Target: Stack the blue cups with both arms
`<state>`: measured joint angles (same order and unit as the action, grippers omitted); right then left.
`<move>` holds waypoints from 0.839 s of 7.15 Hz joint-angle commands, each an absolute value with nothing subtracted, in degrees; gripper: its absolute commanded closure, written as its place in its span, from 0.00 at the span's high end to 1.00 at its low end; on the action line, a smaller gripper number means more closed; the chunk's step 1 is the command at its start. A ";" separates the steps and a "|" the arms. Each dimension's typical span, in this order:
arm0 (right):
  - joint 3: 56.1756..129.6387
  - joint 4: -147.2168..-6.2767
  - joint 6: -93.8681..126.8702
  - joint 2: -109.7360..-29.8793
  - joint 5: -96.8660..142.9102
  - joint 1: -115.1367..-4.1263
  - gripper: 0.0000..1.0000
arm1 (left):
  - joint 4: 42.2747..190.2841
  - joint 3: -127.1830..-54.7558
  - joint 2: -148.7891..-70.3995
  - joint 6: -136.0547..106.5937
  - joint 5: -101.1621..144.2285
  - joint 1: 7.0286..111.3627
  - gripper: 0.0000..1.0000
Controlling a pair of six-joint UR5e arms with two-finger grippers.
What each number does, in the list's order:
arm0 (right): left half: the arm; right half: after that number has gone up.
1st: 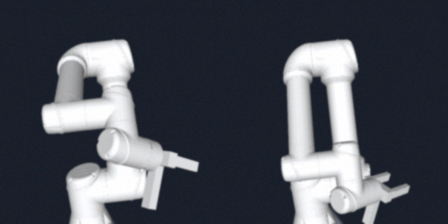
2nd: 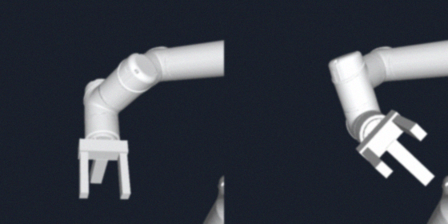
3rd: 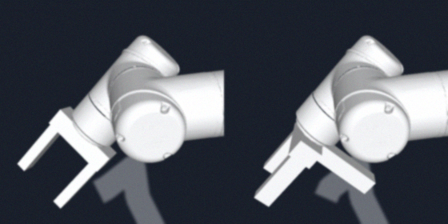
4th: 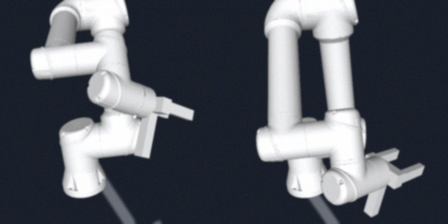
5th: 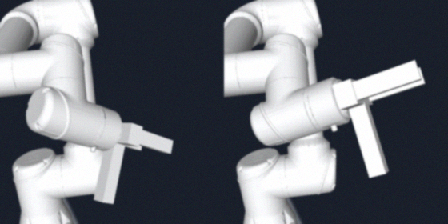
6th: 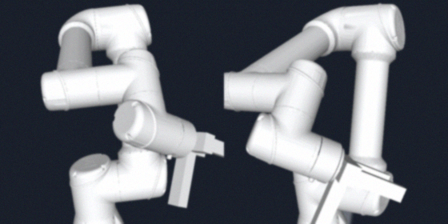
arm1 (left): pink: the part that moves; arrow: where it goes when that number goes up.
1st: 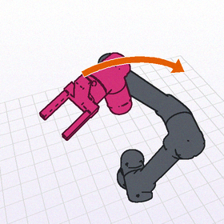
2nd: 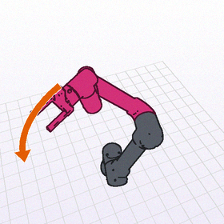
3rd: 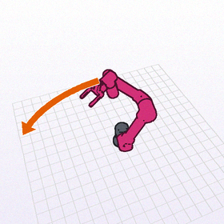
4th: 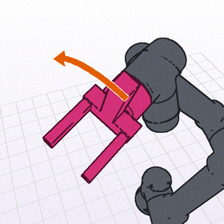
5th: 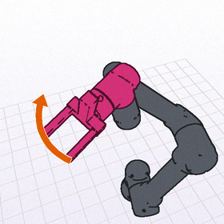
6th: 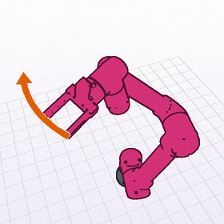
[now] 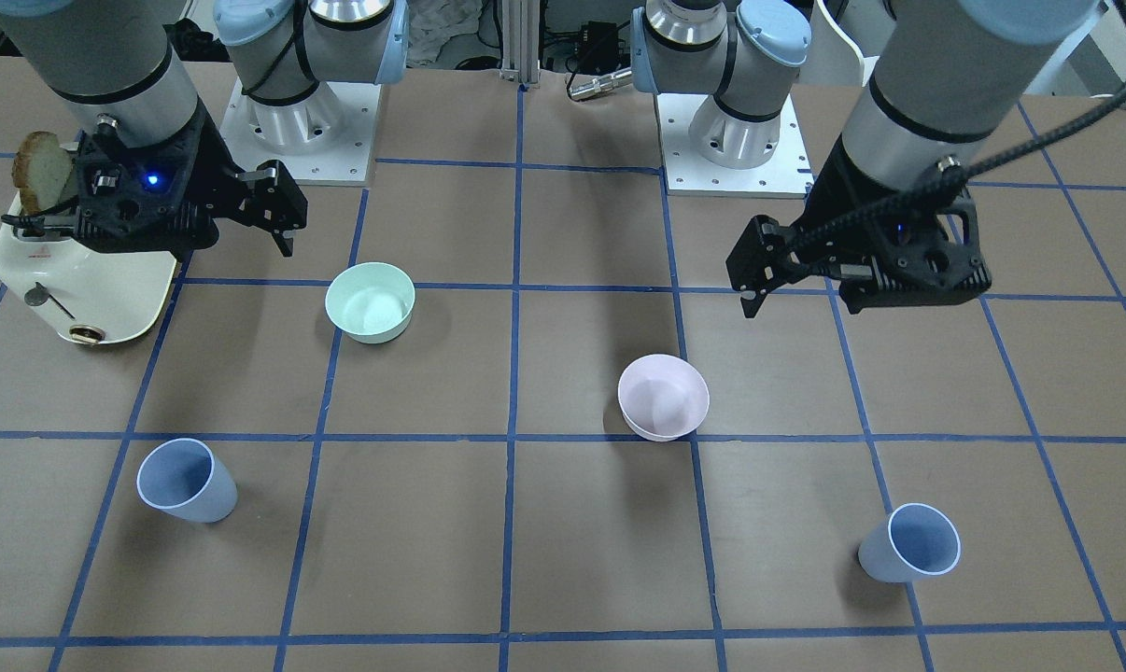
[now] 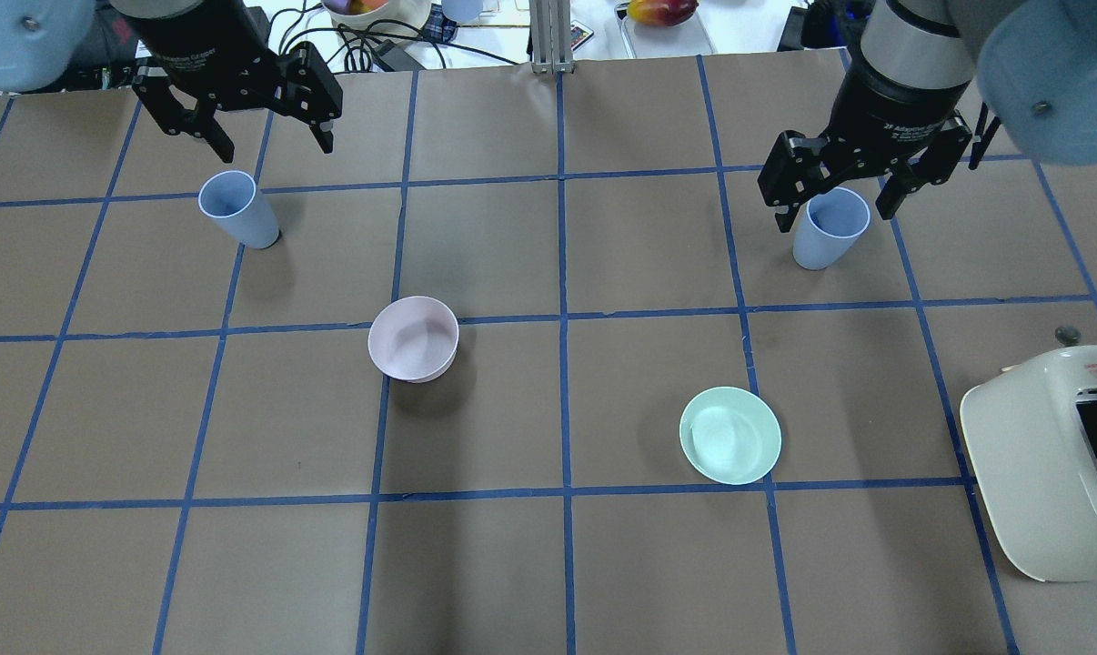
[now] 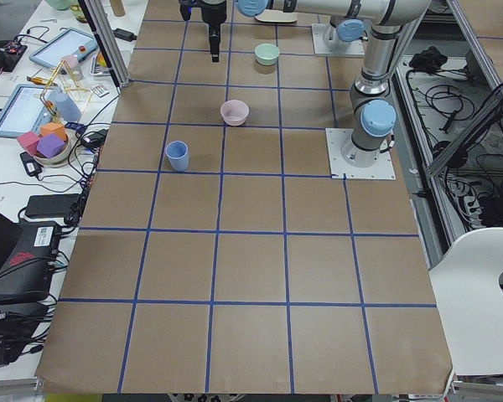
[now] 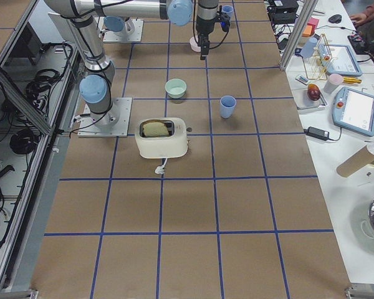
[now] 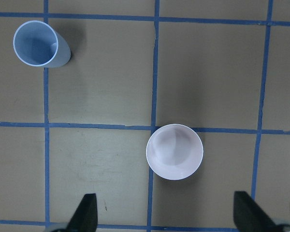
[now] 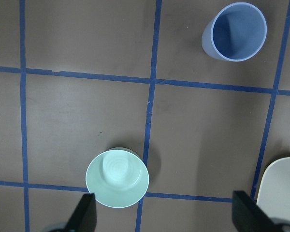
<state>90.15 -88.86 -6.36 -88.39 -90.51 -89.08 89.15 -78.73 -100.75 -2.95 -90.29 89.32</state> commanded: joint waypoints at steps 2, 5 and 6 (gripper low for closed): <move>90.09 -89.99 -6.68 -88.16 -90.44 -89.03 1.00 | 74.05 -83.83 -110.53 0.58 -90.18 84.93 1.00; 90.00 -92.54 -15.56 -83.71 -90.26 -77.92 1.00 | 67.07 -84.55 -117.40 11.94 -90.44 80.62 1.00; 89.04 -95.77 -16.43 -78.97 -89.83 -76.04 1.00 | 66.45 -84.29 -118.81 14.22 -90.61 77.99 1.00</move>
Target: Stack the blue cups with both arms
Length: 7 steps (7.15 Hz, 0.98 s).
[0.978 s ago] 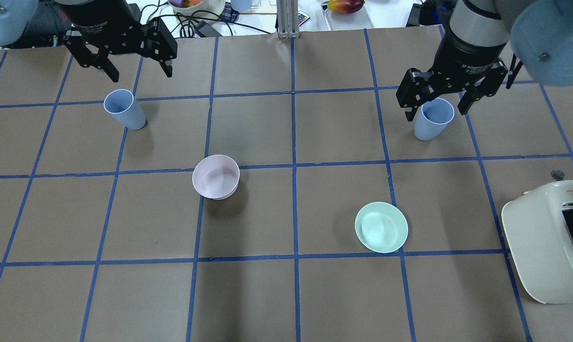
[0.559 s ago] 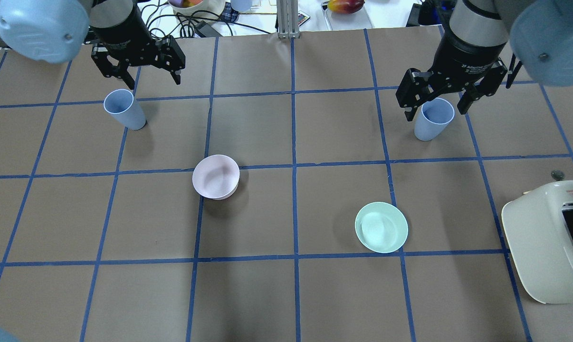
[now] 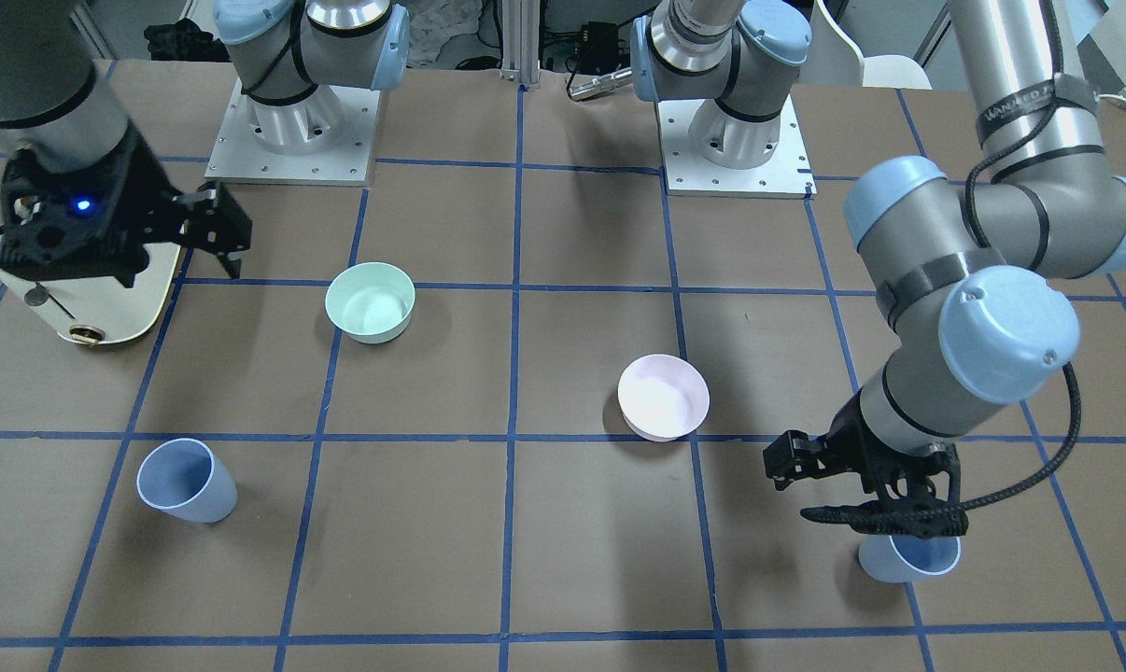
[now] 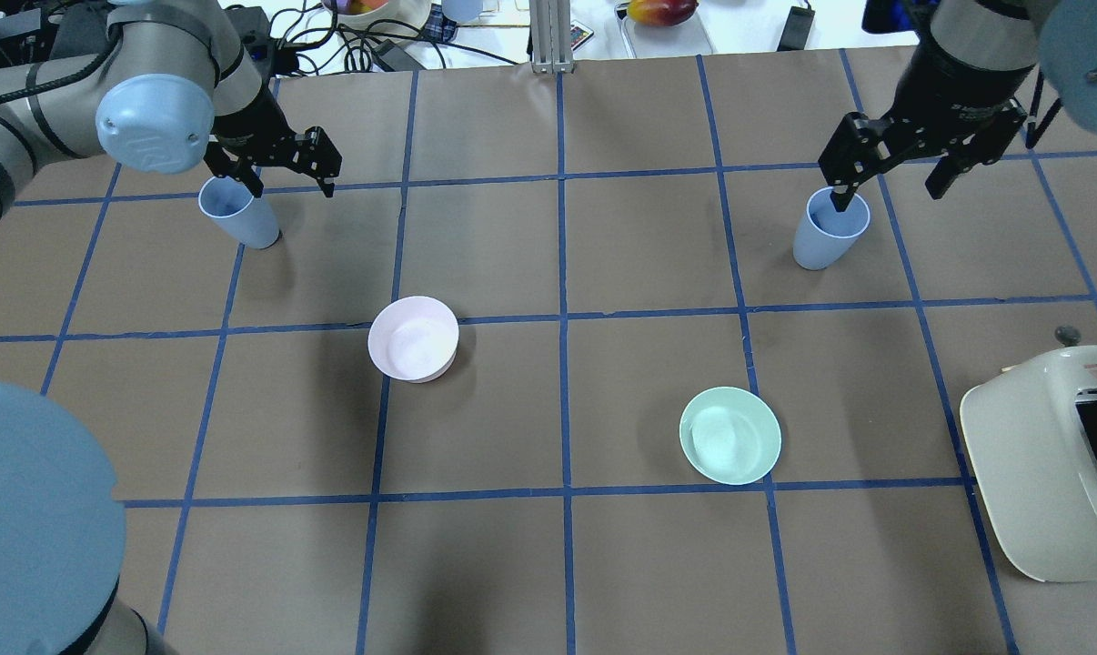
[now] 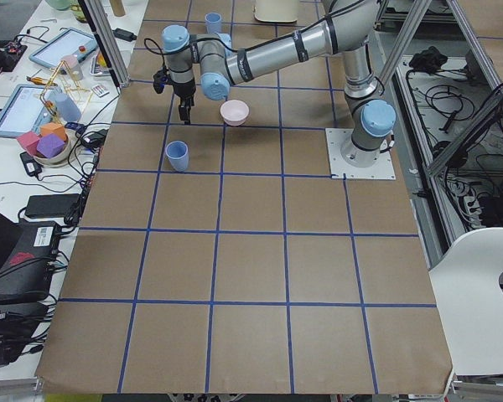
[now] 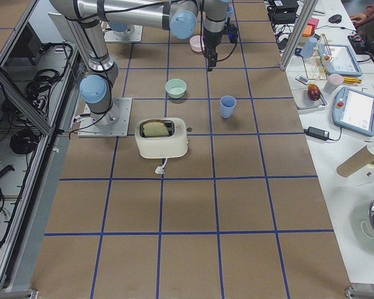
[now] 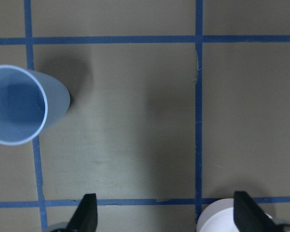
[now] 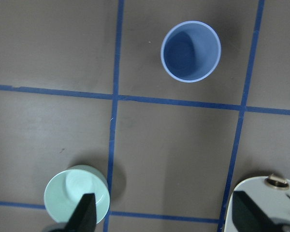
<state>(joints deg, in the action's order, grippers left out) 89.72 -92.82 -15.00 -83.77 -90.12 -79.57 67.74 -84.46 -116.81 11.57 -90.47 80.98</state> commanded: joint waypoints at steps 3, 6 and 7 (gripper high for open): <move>89.47 -118.20 -19.50 -67.53 -89.65 -75.94 1.00 | 64.18 -82.97 -122.07 14.50 -90.79 76.64 0.96; 89.56 -118.04 -19.60 -63.72 -89.65 -75.94 1.00 | 63.19 -83.06 -122.96 14.76 -90.79 76.64 0.32; 89.73 -117.43 -19.69 -63.63 -89.82 -75.94 1.00 | 62.67 -83.40 -122.96 14.68 -90.79 76.64 0.19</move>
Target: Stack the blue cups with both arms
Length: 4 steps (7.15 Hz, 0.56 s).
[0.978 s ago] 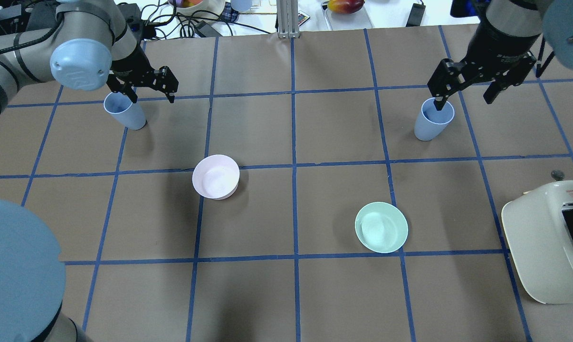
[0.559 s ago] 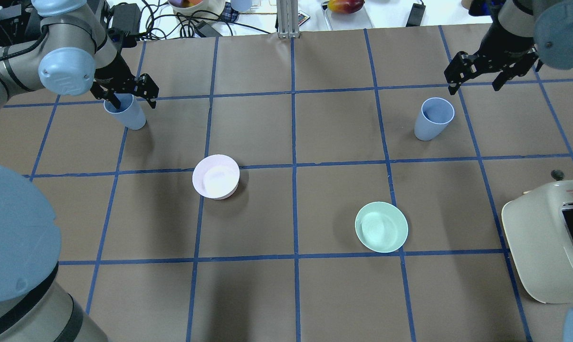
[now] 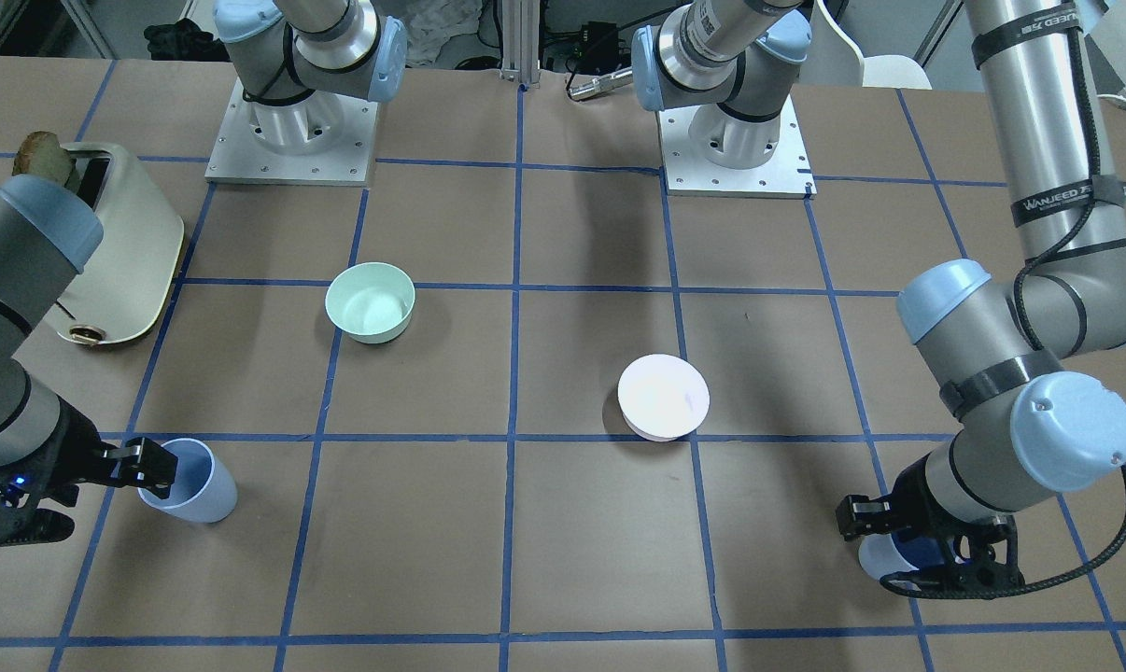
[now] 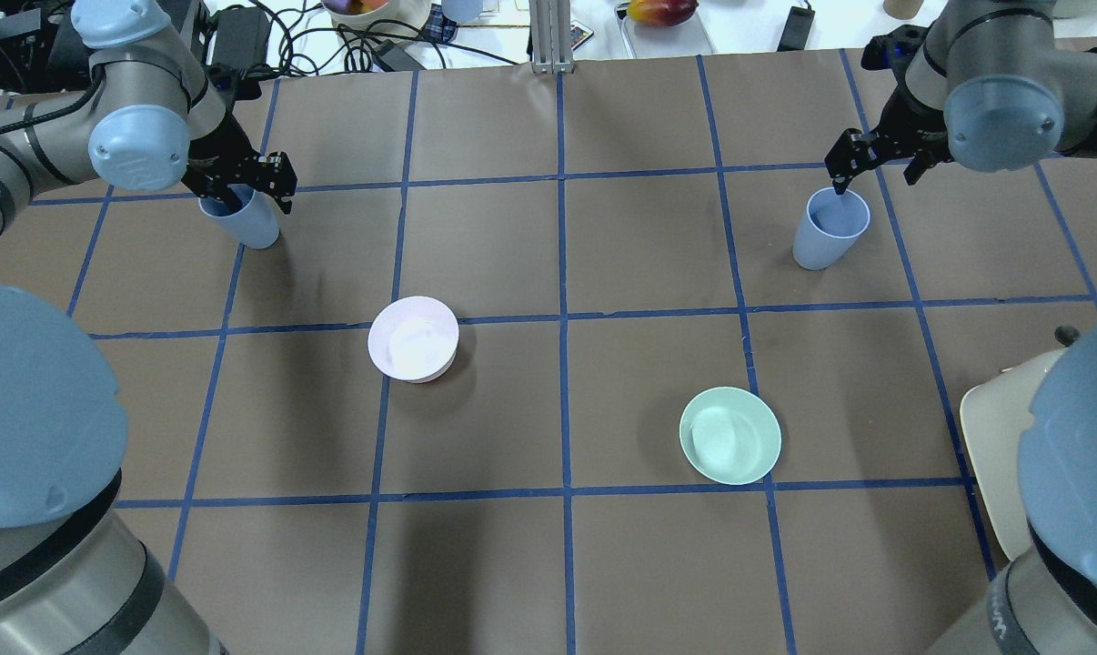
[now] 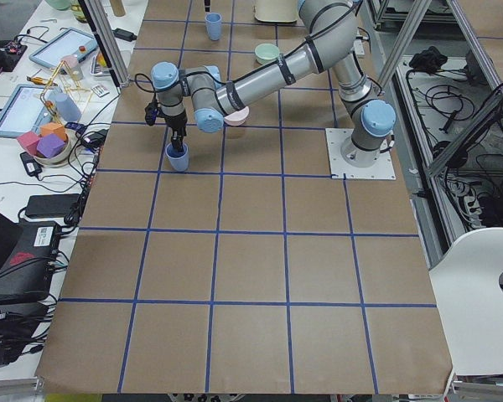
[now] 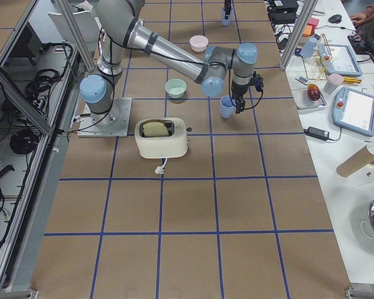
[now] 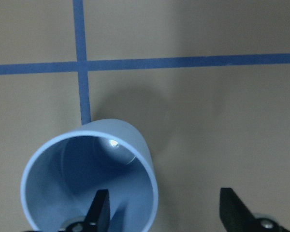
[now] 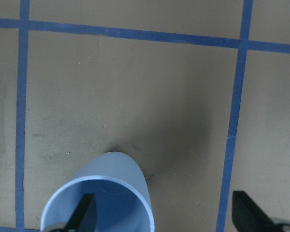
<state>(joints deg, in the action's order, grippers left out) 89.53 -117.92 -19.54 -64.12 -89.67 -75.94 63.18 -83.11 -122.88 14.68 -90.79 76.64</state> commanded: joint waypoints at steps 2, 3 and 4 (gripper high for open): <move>90.00 -116.73 -19.95 -62.85 -89.74 -75.94 1.00 | 62.40 -83.93 -121.65 14.68 -90.70 76.64 0.06; 90.70 -116.54 -20.04 -62.49 -89.65 -75.94 1.00 | 62.40 -83.76 -121.29 14.59 -90.70 76.64 0.00; 91.23 -116.72 -20.74 -62.23 -89.65 -75.94 1.00 | 62.84 -83.06 -121.03 14.59 -90.70 76.90 0.00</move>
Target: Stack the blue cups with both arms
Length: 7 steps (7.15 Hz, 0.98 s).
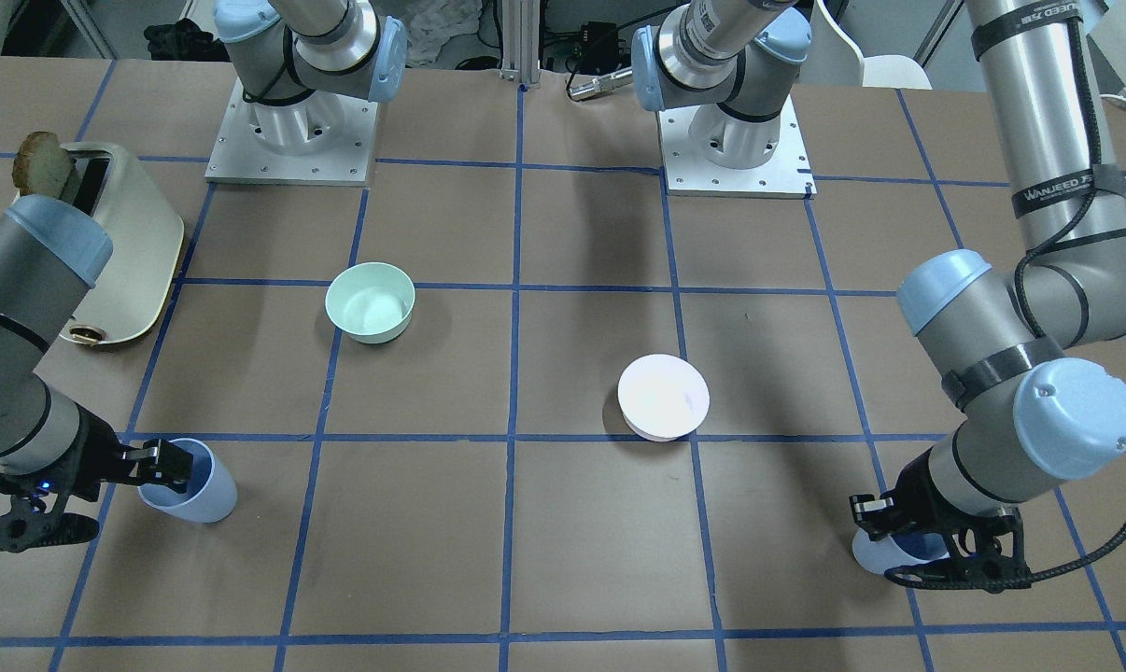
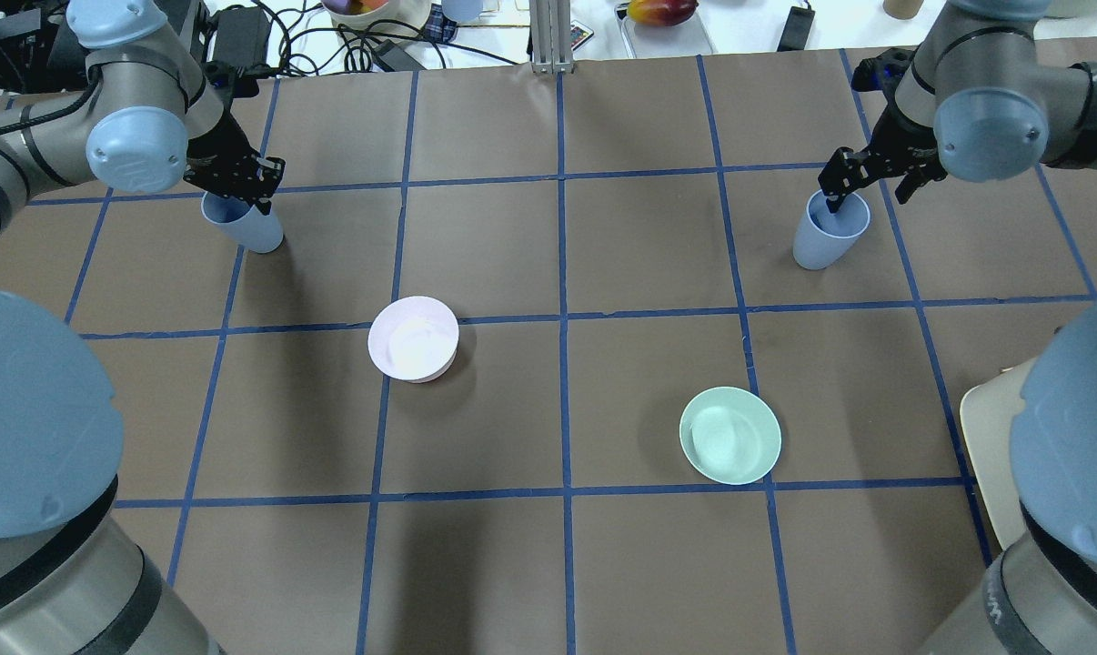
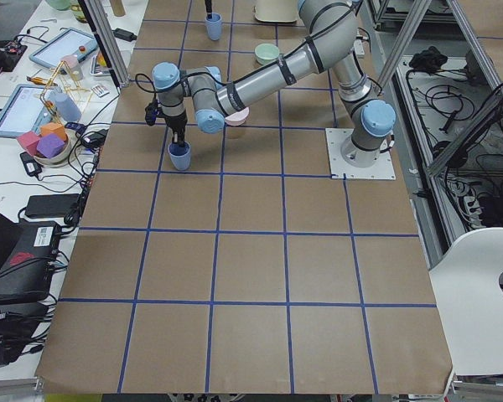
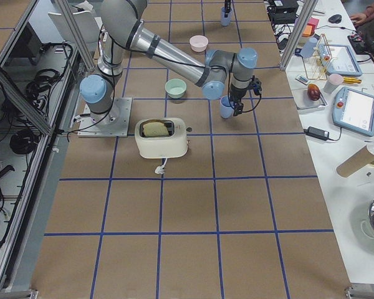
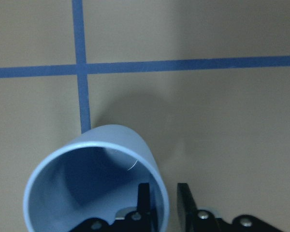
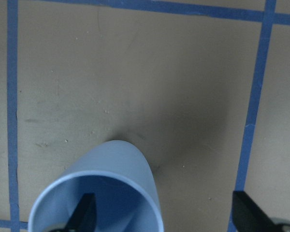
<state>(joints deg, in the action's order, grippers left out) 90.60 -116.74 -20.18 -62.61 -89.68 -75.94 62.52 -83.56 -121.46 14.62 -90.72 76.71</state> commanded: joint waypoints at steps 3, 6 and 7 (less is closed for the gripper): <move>91.23 -116.46 -21.88 -62.23 -89.82 -75.94 0.09 | 63.28 -78.69 -122.07 8.05 -90.01 79.87 0.00; 89.39 -112.33 -23.47 -62.93 -89.91 -75.85 0.00 | 63.19 -77.69 -123.13 -8.29 -90.00 92.41 0.00; 88.08 -112.06 -23.47 -63.28 -90.00 -75.85 0.00 | 62.93 -77.61 -123.40 -13.92 -90.09 97.51 0.00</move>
